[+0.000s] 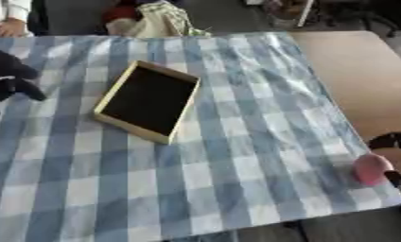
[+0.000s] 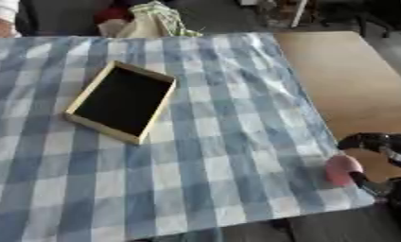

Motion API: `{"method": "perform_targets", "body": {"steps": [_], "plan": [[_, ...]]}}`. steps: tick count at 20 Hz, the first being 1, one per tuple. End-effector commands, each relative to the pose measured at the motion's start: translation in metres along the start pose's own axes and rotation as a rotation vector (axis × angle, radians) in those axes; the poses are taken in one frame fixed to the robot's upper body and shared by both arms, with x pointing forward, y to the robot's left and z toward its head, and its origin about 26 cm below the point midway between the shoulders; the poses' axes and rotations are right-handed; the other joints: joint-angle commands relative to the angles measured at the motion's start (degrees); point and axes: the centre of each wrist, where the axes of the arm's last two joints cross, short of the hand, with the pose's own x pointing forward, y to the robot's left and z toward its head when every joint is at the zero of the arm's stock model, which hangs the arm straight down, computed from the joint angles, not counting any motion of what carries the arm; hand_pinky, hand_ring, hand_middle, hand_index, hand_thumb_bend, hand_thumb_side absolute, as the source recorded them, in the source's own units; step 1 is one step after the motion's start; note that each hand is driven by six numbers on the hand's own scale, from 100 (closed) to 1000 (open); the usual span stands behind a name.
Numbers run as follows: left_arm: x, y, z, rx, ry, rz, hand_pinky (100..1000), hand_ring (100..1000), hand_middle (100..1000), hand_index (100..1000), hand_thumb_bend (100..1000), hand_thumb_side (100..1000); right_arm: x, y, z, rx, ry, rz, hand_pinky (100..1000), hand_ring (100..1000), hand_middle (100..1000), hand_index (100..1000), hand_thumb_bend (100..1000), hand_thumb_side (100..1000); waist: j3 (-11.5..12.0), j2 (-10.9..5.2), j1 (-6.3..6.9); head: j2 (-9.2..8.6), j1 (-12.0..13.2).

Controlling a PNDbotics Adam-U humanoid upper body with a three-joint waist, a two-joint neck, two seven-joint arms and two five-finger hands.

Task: Pick up objects on the table and place them in the box.

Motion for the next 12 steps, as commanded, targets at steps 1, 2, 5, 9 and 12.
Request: {"method": "perform_targets", "body": {"steps": [1, 2, 5, 9, 12], "plan": [[0.0059, 0.0002, -0.0061, -0.026, -0.023, -0.011, 615, 738, 707, 787, 100, 603, -0.0035, -0.0108, 0.0017, 0.003, 0.026, 0.033, 884, 875, 827, 922, 100, 643, 0.1, -0.39, 0.03, 0.37, -0.2], [0.0058, 0.0, -0.0062, -0.027, -0.022, -0.01, 615, 738, 707, 787, 100, 603, -0.0039, -0.0108, 0.0011, 0.003, 0.034, 0.038, 884, 874, 812, 922, 100, 642, 0.1, -0.36, 0.04, 0.37, -0.2], [0.0056, -0.0005, -0.007, -0.032, -0.024, -0.008, 615, 738, 707, 786, 100, 602, -0.0059, -0.0098, -0.0008, 0.011, 0.061, 0.055, 882, 871, 789, 921, 100, 627, 0.2, -0.26, 0.09, 0.37, -0.3], [0.0054, -0.0008, -0.0073, -0.037, -0.024, -0.007, 615, 737, 707, 785, 100, 602, -0.0088, -0.0058, -0.0013, 0.031, 0.086, 0.067, 880, 871, 767, 914, 100, 622, 0.4, -0.14, 0.16, 0.37, -0.4], [0.0051, -0.0013, -0.0075, -0.04, -0.024, -0.005, 614, 737, 706, 785, 100, 601, -0.0098, -0.0035, -0.0016, 0.043, 0.088, 0.07, 879, 868, 738, 896, 100, 616, 0.4, -0.11, 0.16, 0.37, -0.4]]}}
